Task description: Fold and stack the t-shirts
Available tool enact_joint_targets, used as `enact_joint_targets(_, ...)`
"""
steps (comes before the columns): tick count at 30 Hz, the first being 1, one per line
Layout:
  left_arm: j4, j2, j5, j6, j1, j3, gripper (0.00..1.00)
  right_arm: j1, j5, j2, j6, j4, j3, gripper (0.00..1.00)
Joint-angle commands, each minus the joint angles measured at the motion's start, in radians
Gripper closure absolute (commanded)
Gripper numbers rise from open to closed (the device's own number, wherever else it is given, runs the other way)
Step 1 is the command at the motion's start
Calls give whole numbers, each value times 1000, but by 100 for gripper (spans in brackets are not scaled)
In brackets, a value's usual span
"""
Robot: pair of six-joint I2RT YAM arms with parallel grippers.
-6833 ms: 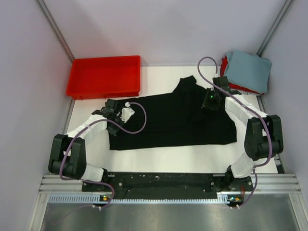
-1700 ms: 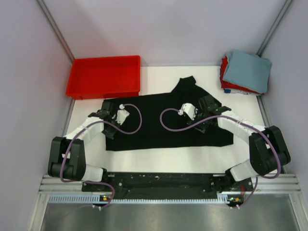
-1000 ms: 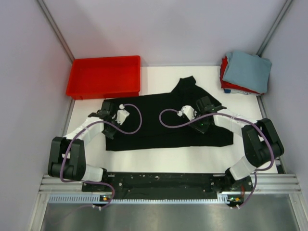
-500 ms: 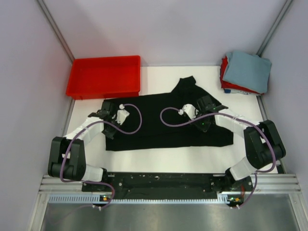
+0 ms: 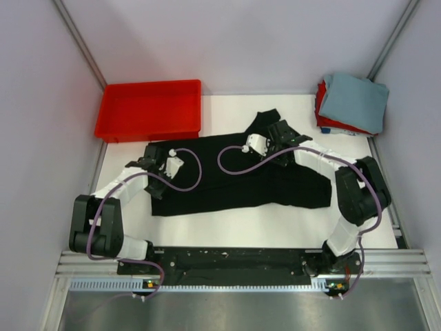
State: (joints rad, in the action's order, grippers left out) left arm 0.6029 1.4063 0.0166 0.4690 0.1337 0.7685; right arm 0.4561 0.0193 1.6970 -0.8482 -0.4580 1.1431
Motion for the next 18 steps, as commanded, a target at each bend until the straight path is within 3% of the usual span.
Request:
enact_joint_targets(1, -5, 20, 17, -12, -11, 26, 100, 27, 44, 70, -123, 90, 47, 100)
enact_joint_targets(9, -64, 25, 103, -7, -11, 72, 78, 50, 41, 151, -91, 284, 64, 85)
enact_joint_targets(14, -170, 45, 195, -16, -22, 84, 67, 55, 42, 231, 61, 358, 161, 82)
enact_joint_targets(18, -270, 49, 246, -20, -52, 98, 58, 55, 142, 244, 245, 444, 199, 71)
